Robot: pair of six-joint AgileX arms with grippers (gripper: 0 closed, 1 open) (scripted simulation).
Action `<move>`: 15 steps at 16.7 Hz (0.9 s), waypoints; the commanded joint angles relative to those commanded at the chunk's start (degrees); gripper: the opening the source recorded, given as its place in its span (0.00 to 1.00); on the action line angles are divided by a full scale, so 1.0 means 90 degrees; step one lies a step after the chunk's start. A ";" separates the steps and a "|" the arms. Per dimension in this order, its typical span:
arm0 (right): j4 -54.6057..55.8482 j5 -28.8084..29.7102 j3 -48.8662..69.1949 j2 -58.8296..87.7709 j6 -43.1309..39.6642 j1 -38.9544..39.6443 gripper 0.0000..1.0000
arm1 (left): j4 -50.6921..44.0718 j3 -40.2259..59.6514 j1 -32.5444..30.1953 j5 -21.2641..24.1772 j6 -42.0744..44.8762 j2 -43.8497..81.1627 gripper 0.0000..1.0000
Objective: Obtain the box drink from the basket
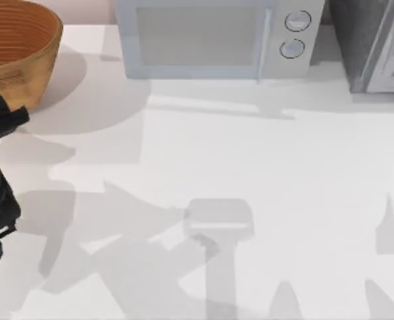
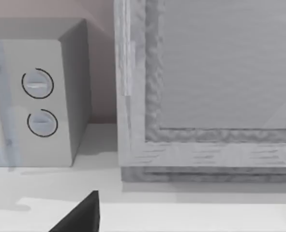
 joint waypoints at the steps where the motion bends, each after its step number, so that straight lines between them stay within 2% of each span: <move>1: 0.0000 0.0000 0.0000 0.0000 0.0000 0.0000 1.00 | 0.0213 0.0011 0.0067 0.0083 -0.0002 0.0229 0.00; 4: 0.0000 0.0000 0.0000 0.0000 0.0000 0.0000 1.00 | 0.0687 0.0029 0.0271 0.0353 -0.0013 0.0720 0.00; 8: 0.0000 0.0000 0.0000 0.0000 0.0000 0.0000 1.00 | 0.0728 0.0031 0.0293 0.0391 -0.0015 0.0760 0.00; 15: 0.0000 0.0000 0.0000 0.0000 0.0000 0.0000 1.00 | 0.0728 0.0031 0.0293 0.0391 -0.0015 0.0760 0.53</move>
